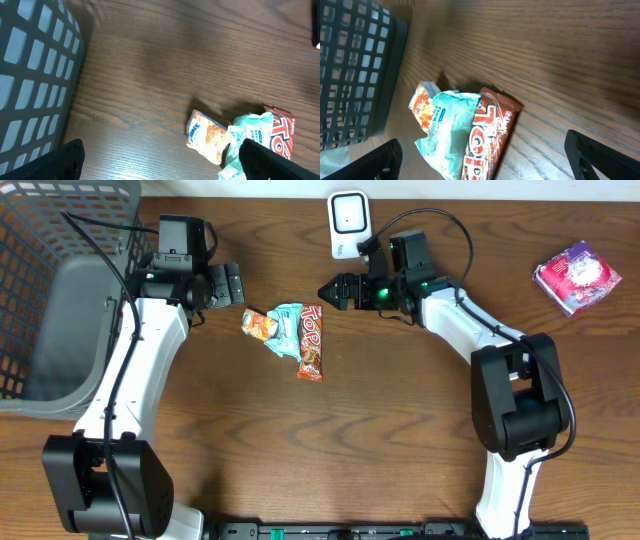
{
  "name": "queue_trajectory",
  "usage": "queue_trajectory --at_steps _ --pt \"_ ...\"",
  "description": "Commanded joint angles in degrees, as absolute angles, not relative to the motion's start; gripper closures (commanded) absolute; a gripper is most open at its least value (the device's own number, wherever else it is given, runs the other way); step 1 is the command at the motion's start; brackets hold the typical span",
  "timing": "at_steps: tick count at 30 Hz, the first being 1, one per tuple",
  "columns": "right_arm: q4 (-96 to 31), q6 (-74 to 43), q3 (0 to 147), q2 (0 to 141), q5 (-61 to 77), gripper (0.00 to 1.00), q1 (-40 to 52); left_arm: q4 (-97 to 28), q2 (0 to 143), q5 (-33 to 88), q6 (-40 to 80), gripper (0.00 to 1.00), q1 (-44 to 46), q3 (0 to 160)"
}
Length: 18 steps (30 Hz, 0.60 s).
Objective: Scan the item barcode
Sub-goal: 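Move the right gripper back toward the red TOP chocolate bar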
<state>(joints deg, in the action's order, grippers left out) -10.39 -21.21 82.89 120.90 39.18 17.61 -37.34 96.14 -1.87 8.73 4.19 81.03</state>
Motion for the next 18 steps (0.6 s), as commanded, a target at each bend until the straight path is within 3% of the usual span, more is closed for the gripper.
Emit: queue_trajectory --at_steps 1,18 --pt "-10.0 -20.1 83.6 119.5 40.0 0.02 18.8 -37.5 96.6 -2.4 8.2 0.02 3.9 80.9" --pt "-9.7 -22.3 83.6 119.5 32.8 0.05 22.3 -37.5 96.6 -2.4 8.2 0.02 3.9 80.9"
